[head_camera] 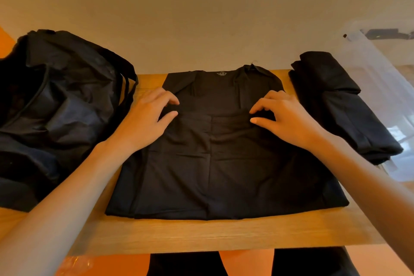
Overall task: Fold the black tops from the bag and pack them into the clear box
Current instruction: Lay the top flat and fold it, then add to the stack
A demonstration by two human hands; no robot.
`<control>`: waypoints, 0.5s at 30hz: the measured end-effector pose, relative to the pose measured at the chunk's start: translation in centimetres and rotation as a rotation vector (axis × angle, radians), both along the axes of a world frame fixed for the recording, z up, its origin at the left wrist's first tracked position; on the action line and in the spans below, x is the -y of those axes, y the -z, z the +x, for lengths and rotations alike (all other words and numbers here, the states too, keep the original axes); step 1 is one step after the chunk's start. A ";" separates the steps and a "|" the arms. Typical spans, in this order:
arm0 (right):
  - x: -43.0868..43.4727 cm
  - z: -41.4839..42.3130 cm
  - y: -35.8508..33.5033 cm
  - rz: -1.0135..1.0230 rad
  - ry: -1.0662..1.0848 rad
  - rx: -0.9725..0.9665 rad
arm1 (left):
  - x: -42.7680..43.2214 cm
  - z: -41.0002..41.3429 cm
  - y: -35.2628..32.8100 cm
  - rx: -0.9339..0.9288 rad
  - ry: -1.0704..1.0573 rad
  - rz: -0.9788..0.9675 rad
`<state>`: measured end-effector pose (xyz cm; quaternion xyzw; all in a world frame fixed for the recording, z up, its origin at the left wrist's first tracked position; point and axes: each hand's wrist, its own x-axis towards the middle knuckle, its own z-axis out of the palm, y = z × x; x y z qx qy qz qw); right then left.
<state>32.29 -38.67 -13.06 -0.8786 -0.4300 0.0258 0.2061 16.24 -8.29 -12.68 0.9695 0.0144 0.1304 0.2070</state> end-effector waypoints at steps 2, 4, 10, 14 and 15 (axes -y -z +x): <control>-0.2 -0.2 0.3 0.016 -0.003 0.015 | 0.1 0.1 0.4 -0.028 0.036 0.006; -0.5 -0.2 0.5 0.041 0.005 0.023 | 0.2 0.2 0.8 -0.041 0.059 0.031; -0.6 0.3 0.7 0.029 0.011 0.025 | 0.0 0.6 0.7 -0.009 0.053 0.046; -0.7 0.6 0.7 0.034 0.013 0.022 | -0.1 0.4 -0.1 -0.015 -0.033 -0.060; -0.7 0.7 0.6 0.047 0.021 0.005 | -0.1 0.4 -0.3 -0.027 -0.053 -0.096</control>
